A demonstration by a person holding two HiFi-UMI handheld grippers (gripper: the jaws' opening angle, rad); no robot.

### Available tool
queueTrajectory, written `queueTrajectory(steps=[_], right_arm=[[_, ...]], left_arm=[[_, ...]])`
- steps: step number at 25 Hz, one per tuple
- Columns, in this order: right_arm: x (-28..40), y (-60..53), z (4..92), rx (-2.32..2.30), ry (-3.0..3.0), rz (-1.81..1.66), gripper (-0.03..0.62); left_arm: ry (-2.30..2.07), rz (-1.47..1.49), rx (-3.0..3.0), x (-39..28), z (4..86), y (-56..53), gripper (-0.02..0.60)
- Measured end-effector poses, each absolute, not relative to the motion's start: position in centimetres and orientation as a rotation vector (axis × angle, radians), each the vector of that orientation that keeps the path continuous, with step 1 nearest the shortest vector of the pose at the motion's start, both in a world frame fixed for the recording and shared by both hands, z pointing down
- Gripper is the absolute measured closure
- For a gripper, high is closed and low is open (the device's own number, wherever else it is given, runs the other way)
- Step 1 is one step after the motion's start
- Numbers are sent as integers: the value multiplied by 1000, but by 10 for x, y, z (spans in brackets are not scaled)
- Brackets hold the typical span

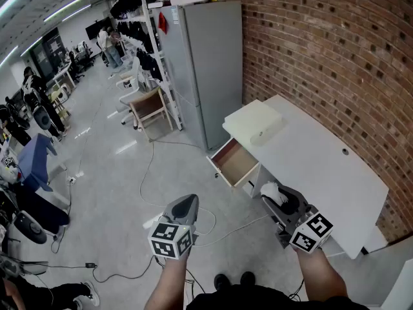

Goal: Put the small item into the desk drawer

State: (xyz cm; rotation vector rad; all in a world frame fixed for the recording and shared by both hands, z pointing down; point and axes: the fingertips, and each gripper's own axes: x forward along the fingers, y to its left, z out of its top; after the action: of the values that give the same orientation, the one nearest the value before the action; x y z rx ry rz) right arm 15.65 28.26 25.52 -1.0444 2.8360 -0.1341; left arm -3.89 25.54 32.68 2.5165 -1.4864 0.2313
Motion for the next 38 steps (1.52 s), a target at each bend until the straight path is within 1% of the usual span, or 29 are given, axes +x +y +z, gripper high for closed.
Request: queueTrajectory(steps=[10, 24, 32, 38], right_arm=[[180, 293, 249, -1042, 2826, -107, 434], [214, 330, 259, -901, 2821, -149, 433], [210, 297, 282, -921, 2818, -227, 433], [181, 247, 294, -937, 2838, -274, 433]], left_arm=[[-1515, 233, 2501, -24, 324, 264, 569], [-1520, 236, 2489, 21, 337, 287, 571], [-1490, 239, 2482, 19, 352, 254, 569], [-1485, 247, 2505, -6, 353, 205, 569]])
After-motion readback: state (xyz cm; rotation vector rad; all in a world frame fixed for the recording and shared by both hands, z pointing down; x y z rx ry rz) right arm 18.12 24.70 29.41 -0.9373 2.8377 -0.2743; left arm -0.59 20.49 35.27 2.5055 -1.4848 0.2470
